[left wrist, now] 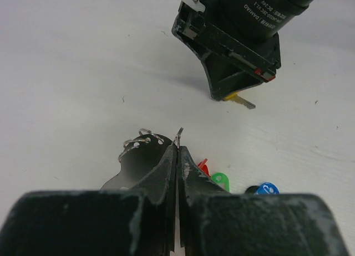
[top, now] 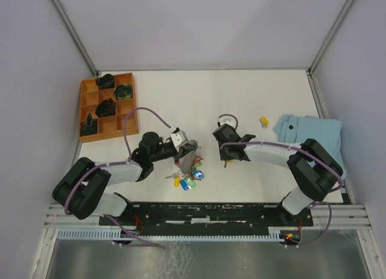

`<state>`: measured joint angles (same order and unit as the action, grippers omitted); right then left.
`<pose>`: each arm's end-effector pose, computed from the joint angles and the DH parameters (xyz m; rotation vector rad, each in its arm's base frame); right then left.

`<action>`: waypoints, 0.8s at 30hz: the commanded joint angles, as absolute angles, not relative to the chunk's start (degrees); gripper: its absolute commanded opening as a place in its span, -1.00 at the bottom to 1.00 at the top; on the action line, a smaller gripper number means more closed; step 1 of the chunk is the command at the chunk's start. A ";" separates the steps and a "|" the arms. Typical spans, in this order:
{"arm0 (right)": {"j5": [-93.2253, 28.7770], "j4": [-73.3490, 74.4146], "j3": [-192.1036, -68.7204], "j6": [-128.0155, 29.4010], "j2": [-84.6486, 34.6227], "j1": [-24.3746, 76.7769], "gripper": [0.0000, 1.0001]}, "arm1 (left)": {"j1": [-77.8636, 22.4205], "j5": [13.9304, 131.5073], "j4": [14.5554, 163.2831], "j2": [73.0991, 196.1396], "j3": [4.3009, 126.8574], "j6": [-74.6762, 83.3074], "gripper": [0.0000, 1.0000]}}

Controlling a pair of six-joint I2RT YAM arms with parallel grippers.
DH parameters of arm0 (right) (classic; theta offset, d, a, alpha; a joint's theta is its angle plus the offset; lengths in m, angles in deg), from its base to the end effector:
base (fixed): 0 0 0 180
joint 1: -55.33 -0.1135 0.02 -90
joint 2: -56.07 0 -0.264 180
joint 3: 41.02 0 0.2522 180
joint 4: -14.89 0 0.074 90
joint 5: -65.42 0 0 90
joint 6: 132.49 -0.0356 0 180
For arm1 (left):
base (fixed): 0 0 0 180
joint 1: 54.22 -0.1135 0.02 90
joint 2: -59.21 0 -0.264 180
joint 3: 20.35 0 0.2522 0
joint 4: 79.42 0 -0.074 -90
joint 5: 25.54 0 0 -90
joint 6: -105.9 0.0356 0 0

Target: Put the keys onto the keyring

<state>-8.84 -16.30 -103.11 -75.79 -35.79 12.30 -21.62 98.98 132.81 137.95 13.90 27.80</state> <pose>0.2259 0.1977 0.1575 -0.1265 2.5734 0.1322 0.1992 -0.1513 0.1737 1.0752 1.4632 -0.7934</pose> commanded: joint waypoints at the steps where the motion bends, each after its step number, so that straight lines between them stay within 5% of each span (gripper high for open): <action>1: -11.39 -16.32 -103.69 -77.09 -35.28 10.86 -0.64 | -21.47 98.82 136.24 137.35 14.22 27.09 -0.95; 9: -14.90 -24.52 -103.56 -68.16 -27.43 10.87 0.14 | -21.53 98.57 135.54 137.17 14.42 27.36 -0.95; 24: -19.05 -21.68 -95.61 -70.71 -26.61 10.86 0.32 | -21.53 98.82 134.98 137.48 14.85 27.20 -0.95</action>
<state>-16.44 -24.87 -96.78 -68.40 -25.62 10.93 -21.62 98.98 132.62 137.95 13.90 27.80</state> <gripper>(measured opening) 0.655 0.043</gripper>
